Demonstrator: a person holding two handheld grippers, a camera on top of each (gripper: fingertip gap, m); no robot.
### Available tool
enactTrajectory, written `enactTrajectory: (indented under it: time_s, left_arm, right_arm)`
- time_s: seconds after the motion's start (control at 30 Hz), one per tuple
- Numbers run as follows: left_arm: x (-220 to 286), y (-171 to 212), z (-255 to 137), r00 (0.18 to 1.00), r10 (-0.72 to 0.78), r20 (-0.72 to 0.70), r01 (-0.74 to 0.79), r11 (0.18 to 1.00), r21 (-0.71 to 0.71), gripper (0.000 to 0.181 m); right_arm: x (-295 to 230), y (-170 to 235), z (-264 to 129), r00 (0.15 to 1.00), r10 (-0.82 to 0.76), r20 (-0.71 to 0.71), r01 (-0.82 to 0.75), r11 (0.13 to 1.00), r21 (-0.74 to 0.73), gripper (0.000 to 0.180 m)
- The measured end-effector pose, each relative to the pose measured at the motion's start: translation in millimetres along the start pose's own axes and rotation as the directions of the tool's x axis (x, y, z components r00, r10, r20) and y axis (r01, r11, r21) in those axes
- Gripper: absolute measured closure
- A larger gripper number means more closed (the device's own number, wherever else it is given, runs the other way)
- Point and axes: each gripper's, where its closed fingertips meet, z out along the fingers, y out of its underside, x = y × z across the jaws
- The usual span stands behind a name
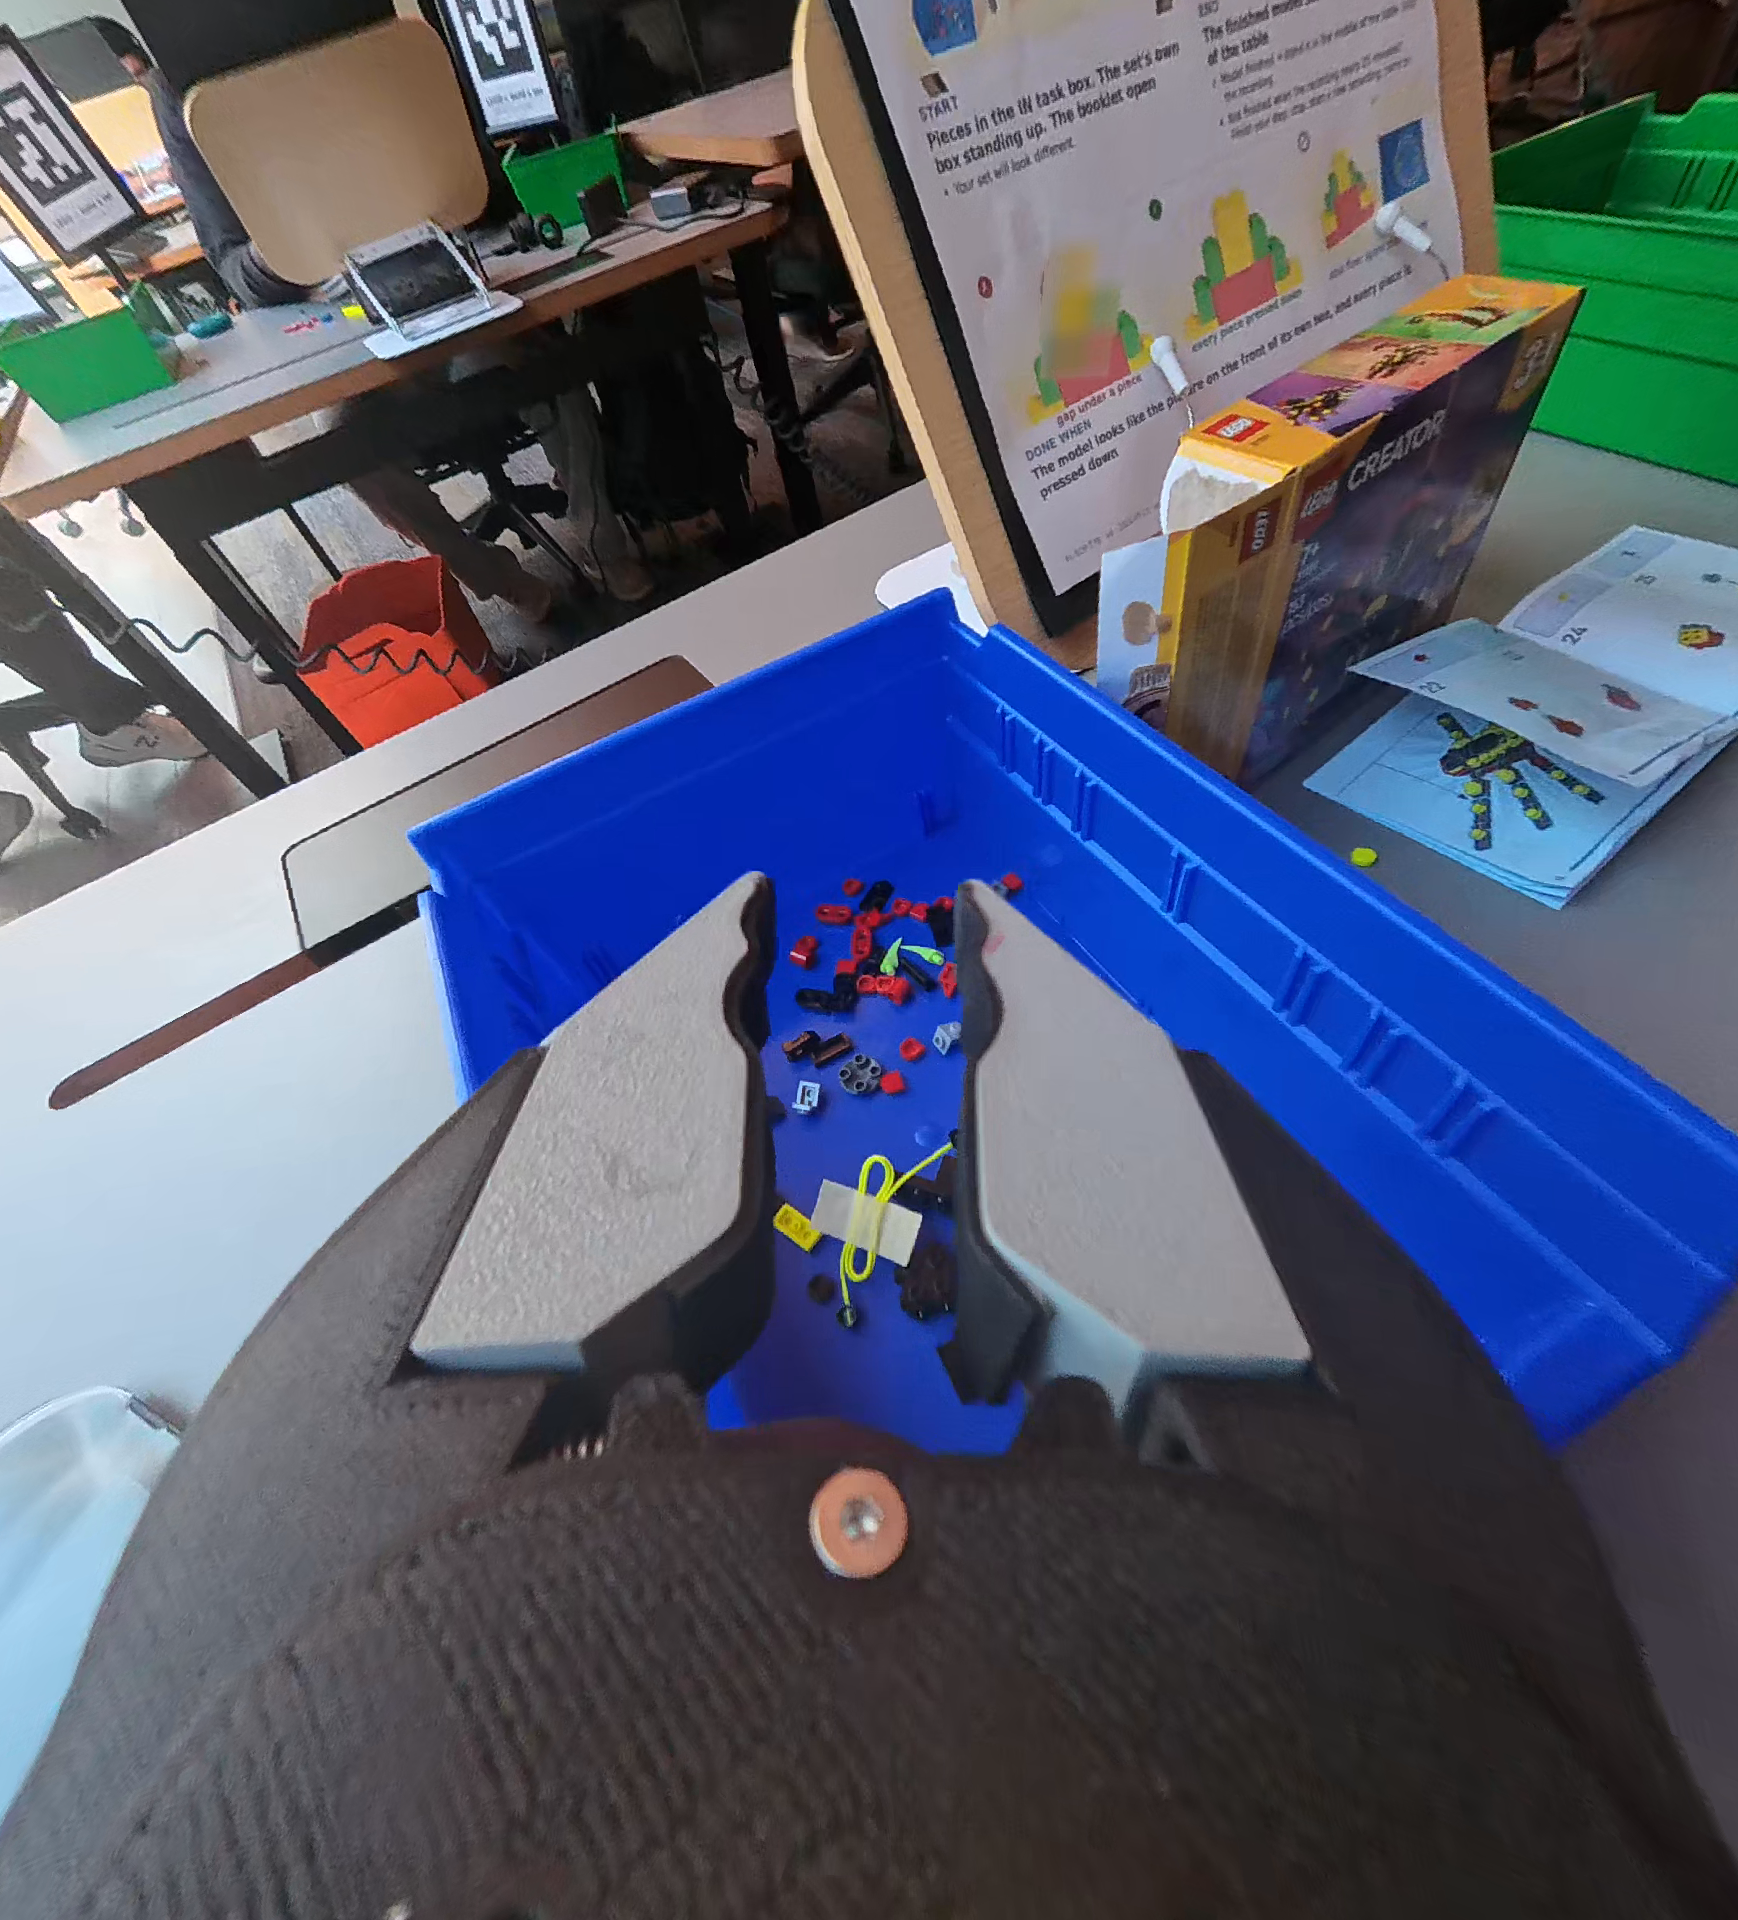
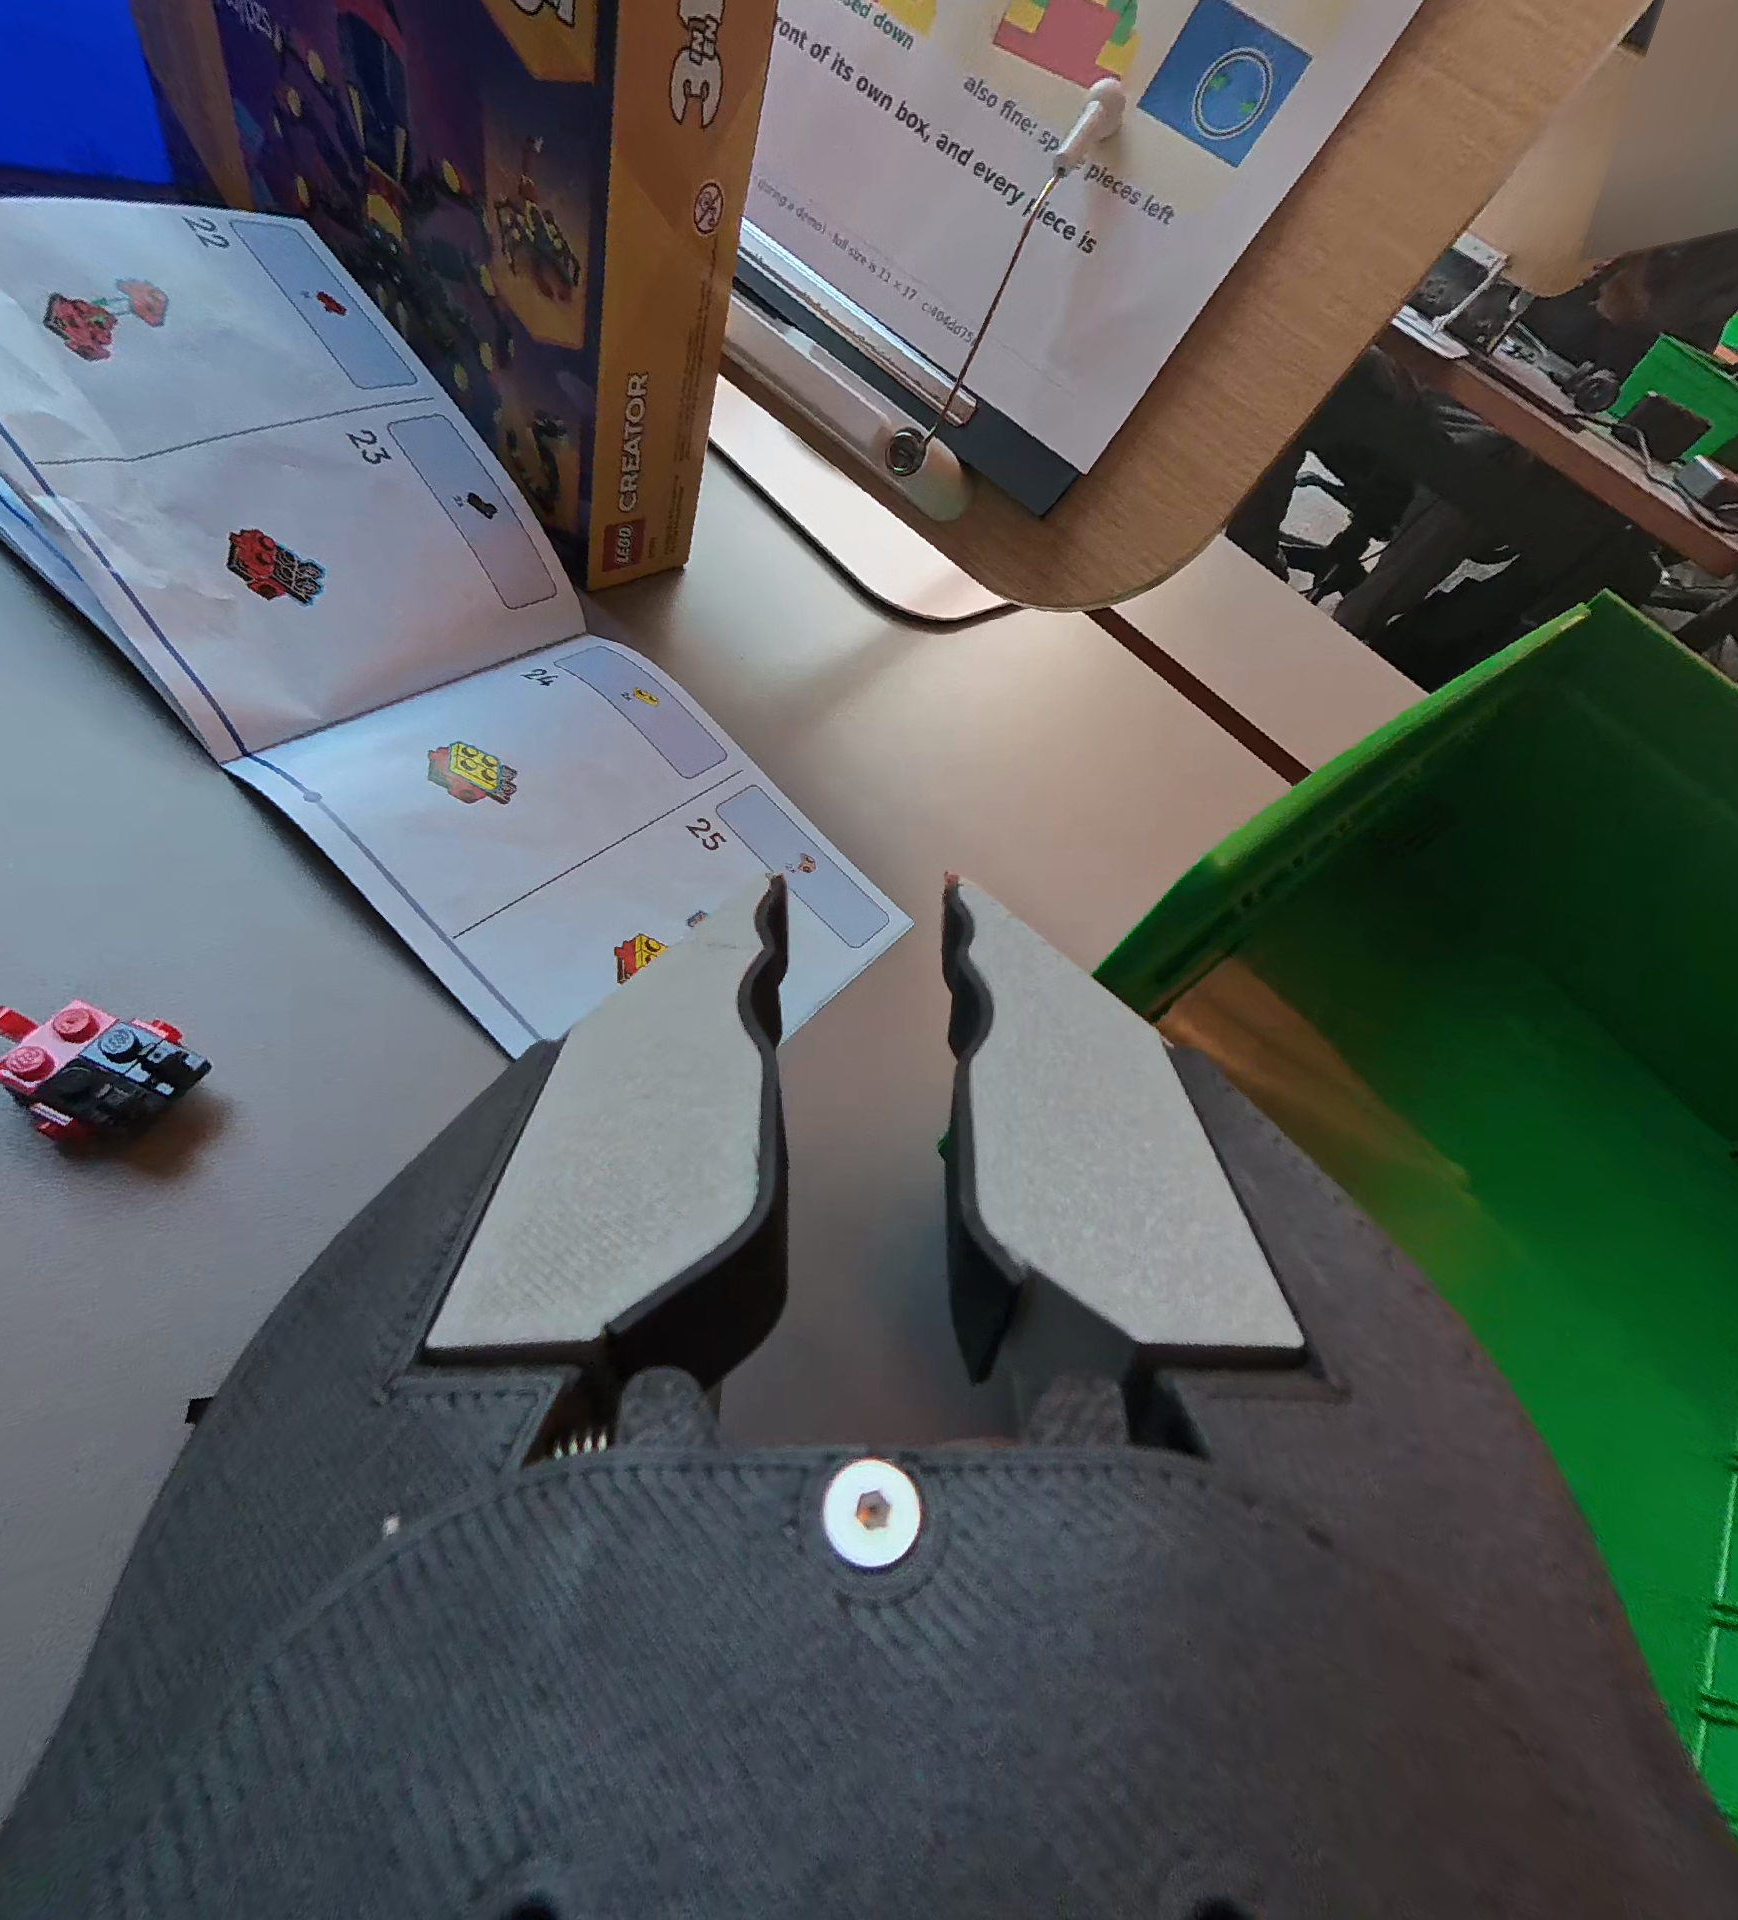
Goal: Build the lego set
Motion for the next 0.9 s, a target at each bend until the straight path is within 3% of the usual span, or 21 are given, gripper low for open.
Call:
enactTrajectory:
  time_s: [0.53,0.9]
  left_arm:
    - [35,10,24,0.994,0.105,-0.018,-0.105,0.994,-0.011,0.149]
    - [31,31,37,0.998,0.041,-0.047,-0.045,0.996,-0.074,0.148]
  right_arm:
    - [-8,0,2,0.997,0.003,0.081,-0.002,1.0,-0.004,0.145]
    - [-11,2,4,0.993,0.022,0.119,-0.02,1.0,-0.018,0.146]
